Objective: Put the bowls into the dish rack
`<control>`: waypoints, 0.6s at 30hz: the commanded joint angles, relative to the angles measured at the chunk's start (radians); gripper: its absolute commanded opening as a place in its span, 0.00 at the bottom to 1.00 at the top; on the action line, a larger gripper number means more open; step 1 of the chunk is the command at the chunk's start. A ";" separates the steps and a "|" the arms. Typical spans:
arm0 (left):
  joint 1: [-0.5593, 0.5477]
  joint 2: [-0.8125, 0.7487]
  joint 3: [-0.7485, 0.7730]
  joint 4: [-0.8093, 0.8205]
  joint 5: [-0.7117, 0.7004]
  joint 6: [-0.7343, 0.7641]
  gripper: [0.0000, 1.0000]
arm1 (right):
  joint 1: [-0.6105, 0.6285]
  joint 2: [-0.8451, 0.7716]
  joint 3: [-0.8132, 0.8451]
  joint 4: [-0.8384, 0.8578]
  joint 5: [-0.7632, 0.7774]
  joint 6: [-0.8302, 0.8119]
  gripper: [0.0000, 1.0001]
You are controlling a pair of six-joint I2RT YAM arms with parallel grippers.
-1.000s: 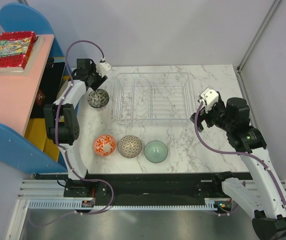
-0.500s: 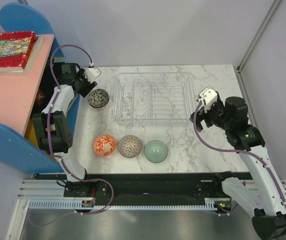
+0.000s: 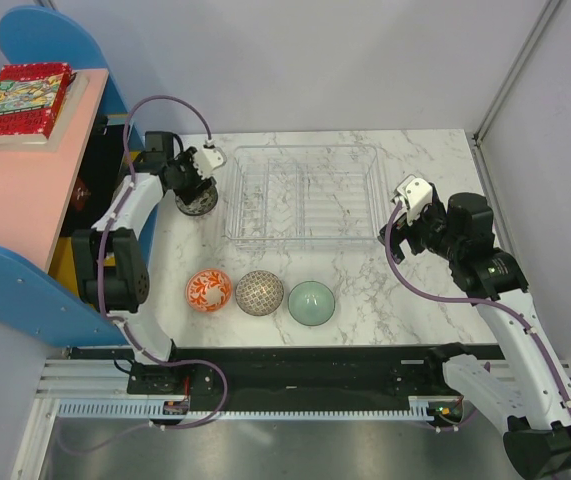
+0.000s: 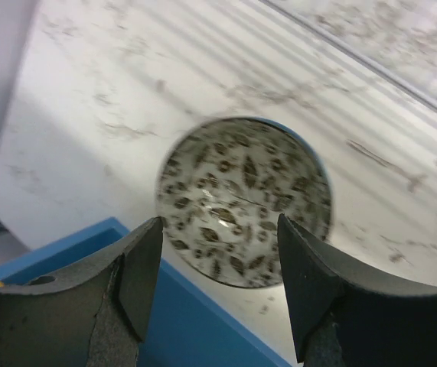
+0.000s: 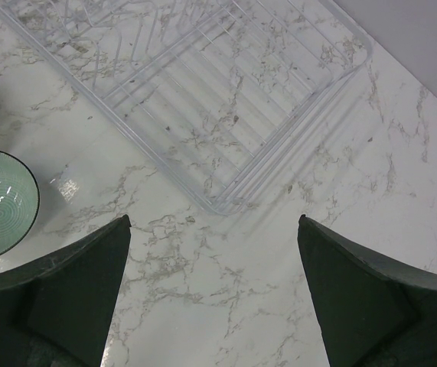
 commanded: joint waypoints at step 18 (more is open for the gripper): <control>0.140 -0.111 -0.134 -0.097 -0.085 0.037 0.68 | 0.008 -0.013 0.004 0.018 -0.016 -0.009 0.98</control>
